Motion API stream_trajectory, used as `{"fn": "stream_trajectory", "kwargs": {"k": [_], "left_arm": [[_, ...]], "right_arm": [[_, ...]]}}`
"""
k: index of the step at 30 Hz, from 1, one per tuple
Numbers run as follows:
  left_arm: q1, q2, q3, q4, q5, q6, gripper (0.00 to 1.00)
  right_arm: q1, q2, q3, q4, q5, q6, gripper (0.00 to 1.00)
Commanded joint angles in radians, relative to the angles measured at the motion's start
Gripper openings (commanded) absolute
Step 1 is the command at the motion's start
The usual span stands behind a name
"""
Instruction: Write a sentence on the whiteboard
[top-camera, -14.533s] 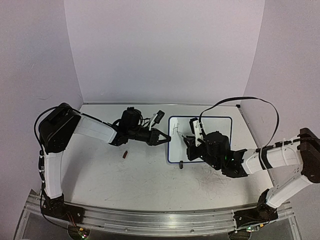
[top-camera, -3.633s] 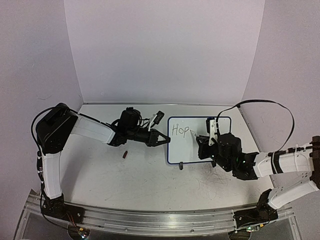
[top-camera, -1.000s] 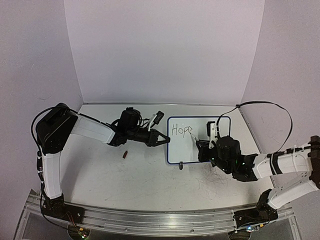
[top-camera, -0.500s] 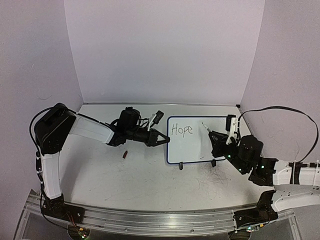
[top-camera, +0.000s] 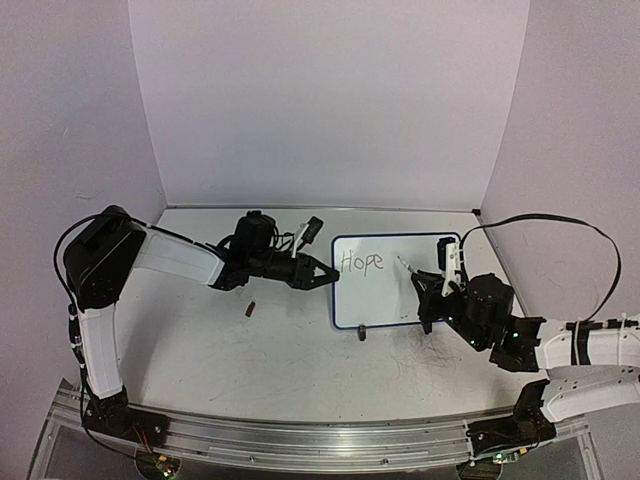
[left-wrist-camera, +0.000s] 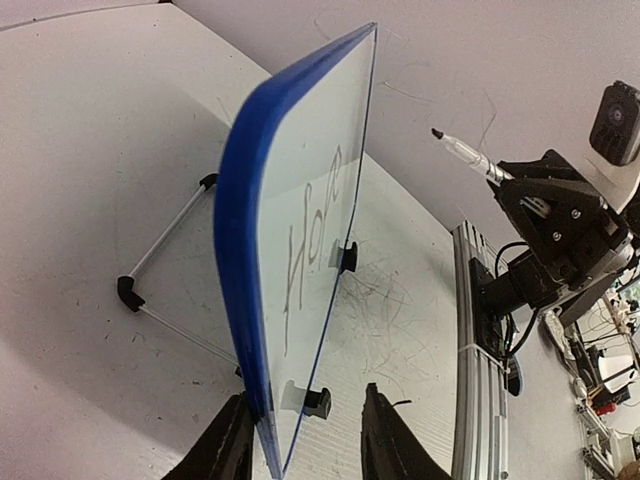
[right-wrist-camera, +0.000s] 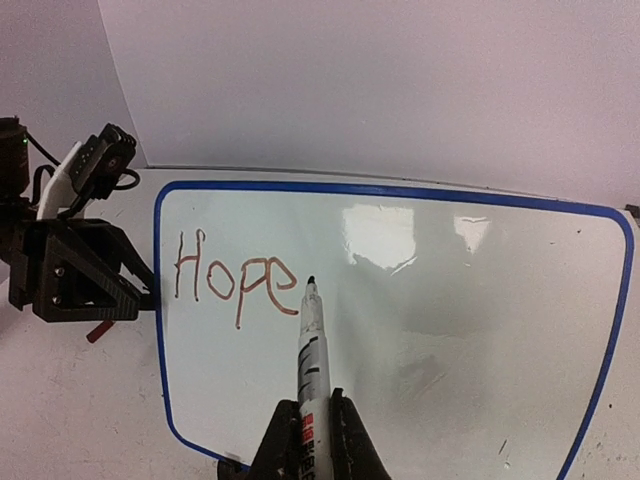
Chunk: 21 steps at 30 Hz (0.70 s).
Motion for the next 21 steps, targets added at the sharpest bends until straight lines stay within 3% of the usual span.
{"fn": "stream_trajectory", "kwargs": {"k": [1,16,21], "left_arm": [[0.016,-0.043,0.012,0.018,0.0,-0.016,0.4],[0.025,0.047,0.099,0.038,0.037,-0.04,0.34],[0.025,0.07,0.122,0.049,0.05,-0.041,0.25]], "right_arm": [[-0.002,-0.049,-0.027,0.081,0.022,-0.021,0.0],[-0.002,-0.043,-0.026,0.09,0.028,-0.036,0.0],[-0.001,-0.055,-0.033,0.09,0.025,-0.034,0.02]]}}
